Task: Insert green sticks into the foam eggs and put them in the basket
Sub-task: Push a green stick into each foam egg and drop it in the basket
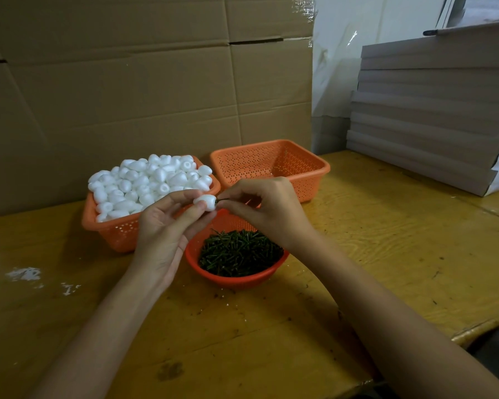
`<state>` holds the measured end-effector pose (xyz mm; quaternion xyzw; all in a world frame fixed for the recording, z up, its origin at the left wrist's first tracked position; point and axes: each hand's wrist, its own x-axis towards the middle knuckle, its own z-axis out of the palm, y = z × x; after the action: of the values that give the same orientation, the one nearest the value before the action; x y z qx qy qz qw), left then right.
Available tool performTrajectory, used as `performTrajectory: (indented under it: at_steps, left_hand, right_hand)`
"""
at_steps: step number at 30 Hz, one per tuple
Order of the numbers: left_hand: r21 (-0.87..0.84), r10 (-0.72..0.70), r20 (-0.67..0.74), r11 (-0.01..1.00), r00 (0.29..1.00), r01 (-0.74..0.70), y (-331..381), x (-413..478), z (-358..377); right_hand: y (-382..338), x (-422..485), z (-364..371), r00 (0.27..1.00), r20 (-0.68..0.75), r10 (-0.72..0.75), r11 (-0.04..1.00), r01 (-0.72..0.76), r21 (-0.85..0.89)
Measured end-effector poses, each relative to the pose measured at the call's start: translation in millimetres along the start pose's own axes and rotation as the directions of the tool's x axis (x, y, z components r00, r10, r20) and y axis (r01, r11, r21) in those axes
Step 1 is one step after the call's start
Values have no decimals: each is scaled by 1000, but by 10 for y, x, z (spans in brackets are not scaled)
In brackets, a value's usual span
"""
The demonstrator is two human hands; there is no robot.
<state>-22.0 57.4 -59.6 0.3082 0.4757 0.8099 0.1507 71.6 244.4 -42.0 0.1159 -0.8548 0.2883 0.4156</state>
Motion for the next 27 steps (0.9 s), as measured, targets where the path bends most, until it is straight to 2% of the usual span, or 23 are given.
performTrajectory:
  at_steps: [5, 16, 27]
  left_hand:
    - [4, 1, -45, 1000, 999, -1, 10, 5, -8]
    - [23, 30, -47, 999, 998, -29, 3, 8, -15]
    - [0, 16, -46, 1000, 999, -16, -12, 14, -26]
  right_hand:
    - [17, 11, 3, 999, 38, -10, 1000, 10, -23]
    - [25, 8, 7, 998, 62, -25, 994, 31, -101]
    - [13, -3, 25, 998, 55, -15, 998, 19, -64]
